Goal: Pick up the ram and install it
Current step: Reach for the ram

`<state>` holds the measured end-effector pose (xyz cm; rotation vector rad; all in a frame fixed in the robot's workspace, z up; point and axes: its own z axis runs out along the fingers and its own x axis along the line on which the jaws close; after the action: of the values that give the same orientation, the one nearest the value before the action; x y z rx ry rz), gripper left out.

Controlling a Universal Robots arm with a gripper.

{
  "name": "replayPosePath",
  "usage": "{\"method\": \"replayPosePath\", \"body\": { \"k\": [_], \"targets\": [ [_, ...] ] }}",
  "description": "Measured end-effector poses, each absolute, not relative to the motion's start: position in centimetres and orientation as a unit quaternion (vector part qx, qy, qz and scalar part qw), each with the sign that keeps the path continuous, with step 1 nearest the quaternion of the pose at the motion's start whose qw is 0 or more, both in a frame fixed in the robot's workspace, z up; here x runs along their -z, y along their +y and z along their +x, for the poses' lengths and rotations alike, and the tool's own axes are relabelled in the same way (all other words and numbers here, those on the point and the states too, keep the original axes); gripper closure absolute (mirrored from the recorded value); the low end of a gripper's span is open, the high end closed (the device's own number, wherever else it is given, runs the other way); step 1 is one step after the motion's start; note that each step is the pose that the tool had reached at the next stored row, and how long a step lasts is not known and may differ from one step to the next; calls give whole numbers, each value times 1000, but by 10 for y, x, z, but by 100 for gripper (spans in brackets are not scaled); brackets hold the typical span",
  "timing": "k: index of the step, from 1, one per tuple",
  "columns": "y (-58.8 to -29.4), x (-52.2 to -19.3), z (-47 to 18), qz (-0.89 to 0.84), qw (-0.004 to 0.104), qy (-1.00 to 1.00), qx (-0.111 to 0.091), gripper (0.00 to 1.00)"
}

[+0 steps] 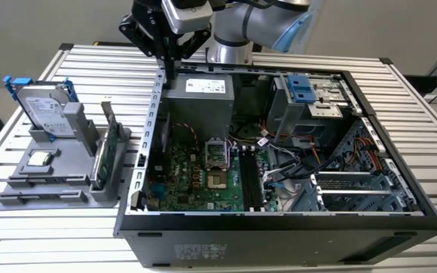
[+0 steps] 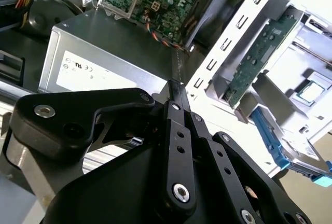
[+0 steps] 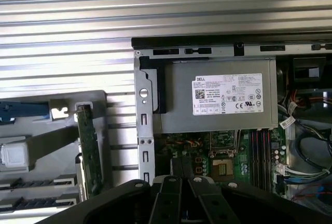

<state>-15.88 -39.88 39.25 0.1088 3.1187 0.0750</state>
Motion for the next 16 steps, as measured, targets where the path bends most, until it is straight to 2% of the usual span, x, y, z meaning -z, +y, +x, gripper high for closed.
{"method": "replayPosePath", "body": {
  "k": [16],
  "targets": [
    [-399,-392,-163,35,10,999,-24,100]
  ]
}}
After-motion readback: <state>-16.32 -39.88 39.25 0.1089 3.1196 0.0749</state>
